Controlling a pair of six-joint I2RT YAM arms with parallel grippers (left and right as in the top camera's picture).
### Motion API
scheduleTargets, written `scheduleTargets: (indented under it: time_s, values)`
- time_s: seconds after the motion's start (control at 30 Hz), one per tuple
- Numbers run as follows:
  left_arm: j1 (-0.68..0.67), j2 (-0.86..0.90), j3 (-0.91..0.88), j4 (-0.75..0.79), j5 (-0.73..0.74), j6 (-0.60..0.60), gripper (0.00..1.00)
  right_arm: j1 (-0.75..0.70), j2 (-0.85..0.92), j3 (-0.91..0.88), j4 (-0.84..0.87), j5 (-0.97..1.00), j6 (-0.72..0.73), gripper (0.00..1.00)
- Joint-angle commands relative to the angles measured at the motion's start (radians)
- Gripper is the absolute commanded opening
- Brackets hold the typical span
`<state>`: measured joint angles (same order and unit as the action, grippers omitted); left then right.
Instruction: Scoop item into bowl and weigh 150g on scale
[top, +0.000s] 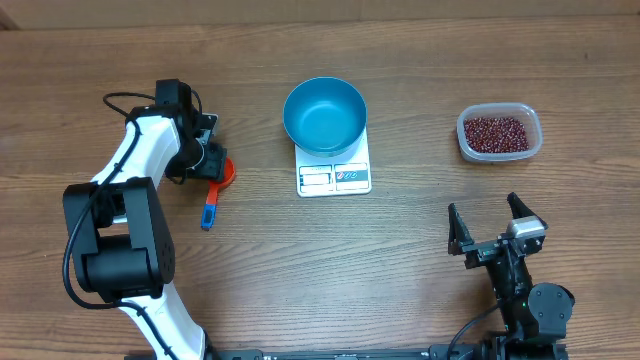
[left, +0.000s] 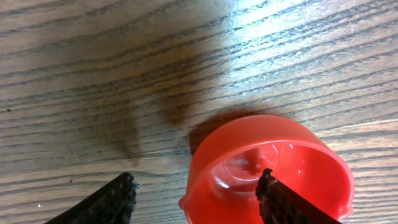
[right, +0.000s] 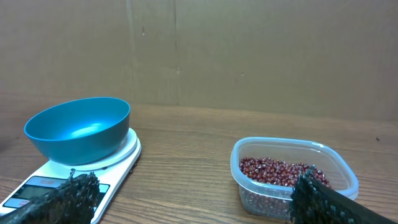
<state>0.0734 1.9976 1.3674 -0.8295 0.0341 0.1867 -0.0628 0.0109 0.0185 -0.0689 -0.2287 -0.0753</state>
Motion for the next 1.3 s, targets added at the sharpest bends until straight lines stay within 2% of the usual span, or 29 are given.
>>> scheduleTargets:
  time_s: [0.0,0.37,0.53,1.0,1.27]
  values:
    - [0.005,0.011,-0.007,0.0,0.018,0.0,0.62,0.006,-0.008,-0.011,0.004,0.003,-0.001,1.0]
    - [0.005,0.011,-0.007,0.001,0.018,0.0,0.46,0.006,-0.008,-0.011,0.004,0.003,-0.001,1.0]
    - [0.005,0.011,-0.007,0.005,0.018,0.0,0.34,0.006,-0.008,-0.011,0.004,0.003,-0.001,1.0]
    - [0.005,0.011,-0.007,0.008,0.018,0.0,0.11,0.006,-0.008,-0.011,0.004,0.003,-0.001,1.0]
    - [0.005,0.011,-0.007,0.008,0.018,0.0,0.05,0.006,-0.008,-0.011,0.004,0.003,-0.001,1.0]
